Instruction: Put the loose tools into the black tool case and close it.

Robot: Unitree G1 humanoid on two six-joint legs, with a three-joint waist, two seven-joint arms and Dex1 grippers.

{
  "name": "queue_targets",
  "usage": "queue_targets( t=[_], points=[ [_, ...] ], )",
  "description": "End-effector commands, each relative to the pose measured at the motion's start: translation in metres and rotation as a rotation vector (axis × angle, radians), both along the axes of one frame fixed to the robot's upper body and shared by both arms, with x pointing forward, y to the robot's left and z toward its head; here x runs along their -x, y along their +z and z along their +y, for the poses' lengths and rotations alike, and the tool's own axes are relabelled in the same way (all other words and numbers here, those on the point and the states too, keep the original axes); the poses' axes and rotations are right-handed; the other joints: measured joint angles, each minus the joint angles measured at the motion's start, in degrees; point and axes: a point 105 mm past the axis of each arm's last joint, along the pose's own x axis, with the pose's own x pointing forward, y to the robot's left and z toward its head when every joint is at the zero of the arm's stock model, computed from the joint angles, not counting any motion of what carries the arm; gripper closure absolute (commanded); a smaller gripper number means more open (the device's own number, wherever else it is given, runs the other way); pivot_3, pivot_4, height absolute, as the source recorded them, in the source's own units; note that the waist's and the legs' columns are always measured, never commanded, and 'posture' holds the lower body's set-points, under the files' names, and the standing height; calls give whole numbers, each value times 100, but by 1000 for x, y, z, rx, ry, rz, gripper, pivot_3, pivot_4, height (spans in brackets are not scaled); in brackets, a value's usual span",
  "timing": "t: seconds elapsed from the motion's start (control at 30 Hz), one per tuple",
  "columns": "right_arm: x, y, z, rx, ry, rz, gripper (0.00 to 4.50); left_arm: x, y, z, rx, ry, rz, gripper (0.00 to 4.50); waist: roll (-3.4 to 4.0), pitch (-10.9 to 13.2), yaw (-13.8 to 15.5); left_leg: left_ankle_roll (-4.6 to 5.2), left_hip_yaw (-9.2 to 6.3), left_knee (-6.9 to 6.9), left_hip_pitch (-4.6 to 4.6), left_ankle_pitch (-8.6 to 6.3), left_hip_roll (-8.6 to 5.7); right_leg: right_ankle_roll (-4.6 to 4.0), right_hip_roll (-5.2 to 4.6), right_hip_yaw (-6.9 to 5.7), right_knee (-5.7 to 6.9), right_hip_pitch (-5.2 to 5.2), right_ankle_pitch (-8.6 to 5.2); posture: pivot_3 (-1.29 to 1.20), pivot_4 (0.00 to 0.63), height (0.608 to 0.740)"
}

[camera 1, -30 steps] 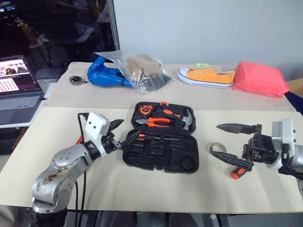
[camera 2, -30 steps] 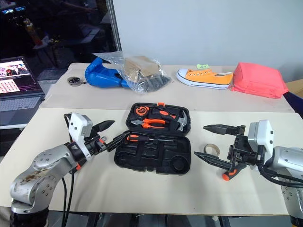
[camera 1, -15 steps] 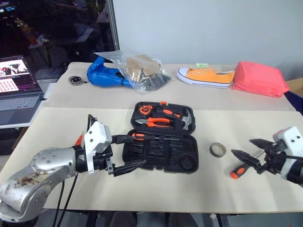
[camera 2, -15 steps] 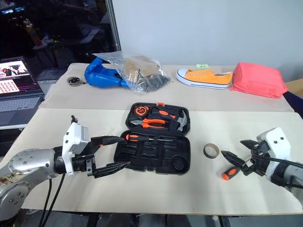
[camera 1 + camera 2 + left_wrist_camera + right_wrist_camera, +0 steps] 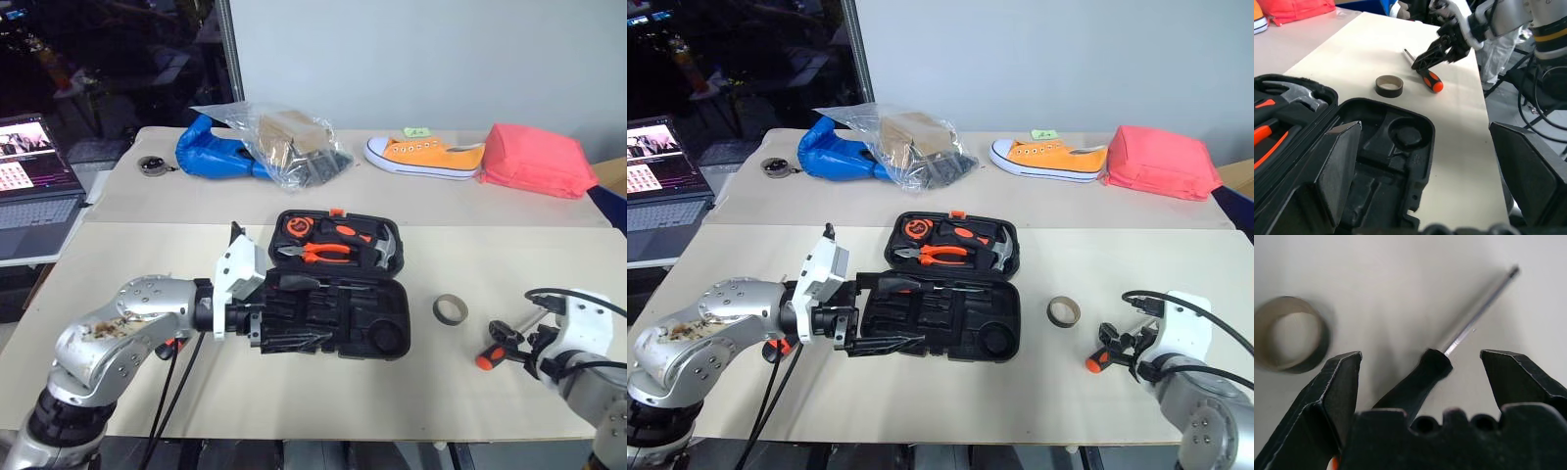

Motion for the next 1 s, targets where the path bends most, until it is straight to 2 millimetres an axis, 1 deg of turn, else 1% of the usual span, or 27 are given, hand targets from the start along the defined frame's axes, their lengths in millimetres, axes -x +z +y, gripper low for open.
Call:
queue_targets(
  t=[0.03,0.1,0.17,0.27,0.37,0.4,0.43,0.47,0.5,0.53,0.57,0.63,0.67,0.7,0.77,0.8,0.9,1.0],
  points=[
    [3,-10,-3,-10,-73,36,0,5,7,-8,24,-44,-49,23,0,-1,-4,0,1,1,-10,0,-1,-7,-1,1,0,-9,4,0,150,740],
    [4,-18,0,-28,-93,62,514,5,8,-8,31,-46,-54,0,0,-1,-13,0,1,0,-14,0,-1,-7,0,2,1,-14,5,0,150,740],
    [6,-21,0,-23,-102,78,1045,6,7,-7,31,-47,-60,0,0,-1,-23,0,-3,0,-14,0,0,-8,3,-2,2,-13,5,0,150,740],
    [12,-19,-4,-4,-99,78,2101,6,8,-8,42,-40,-65,0,0,-1,-5,0,-5,2,-9,1,0,-4,2,-4,4,-6,3,0,150,740],
    [18,-3,-18,23,-96,37,3093,4,11,-8,60,-27,-62,0,0,-1,45,1,-5,8,-7,1,-4,13,-3,-4,1,3,-6,0,150,740],
    [19,7,-22,50,-63,17,3437,4,12,-7,67,-20,-59,0,0,-1,53,1,-6,8,-8,1,-6,15,-3,-4,-1,6,-7,0,150,740],
    [15,25,-23,79,1,-31,3585,1,13,-6,78,0,-68,0,5,0,55,1,-7,8,-9,1,-8,16,-4,-3,-2,6,-8,0,150,740],
    [10,41,-21,96,64,-82,3590,-2,14,-5,91,21,-76,0,10,0,41,1,-5,8,-12,0,-16,16,-10,0,0,1,-7,0,150,740],
    [3,59,-15,112,159,-138,3590,-5,15,-3,115,54,-73,0,22,1,19,3,-3,10,-12,0,-23,17,-11,6,0,0,-7,0,150,740],
    [-5,77,-1,130,294,-205,3591,-9,20,0,180,91,-70,0,26,0,-36,5,-2,10,-12,-1,-40,21,-17,12,1,0,-4,0,150,740],
    [-11,92,14,147,420,-257,3591,-10,21,3,210,111,-86,0,31,3,-77,6,-4,13,-8,-1,-41,28,-15,16,1,5,-7,0,150,740],
    [-21,109,42,146,634,-299,3592,-5,14,12,172,100,-93,0,10,17,-204,10,-13,11,7,-2,-32,44,-1,14,1,31,-15,0,150,740],
    [-31,116,64,155,788,-307,3593,0,14,23,180,94,-73,0,-6,26,-277,10,-17,-3,11,-2,-27,42,10,19,-1,52,-17,0,150,740],
    [-38,118,85,168,928,-297,3593,5,16,33,190,88,-65,0,-12,30,-282,9,-28,-4,40,-2,-13,27,27,17,2,68,-20,0,150,740],
    [-51,114,116,242,1145,-266,3596,13,18,51,189,115,-50,0,-27,43,-302,7,-30,-2,76,-1,18,7,56,15,4,67,-10,0,150,740],
    [-56,110,124,278,1208,-251,3604,14,18,57,181,131,-46,0,-31,49,-294,6,-27,-2,81,0,35,-10,70,17,3,64,-1,0,150,740],
    [-71,93,158,351,1469,-205,3624,22,13,85,129,237,-19,0,-27,53,-259,6,-27,-4,86,0,48,-25,73,10,5,56,-6,0,150,740],
    [-84,77,176,417,1612,-160,3629,28,7,104,82,322,-18,0,-26,53,-229,6,-17,-8,67,0,45,-23,56,12,4,37,-11,0,150,740]
  ],
)
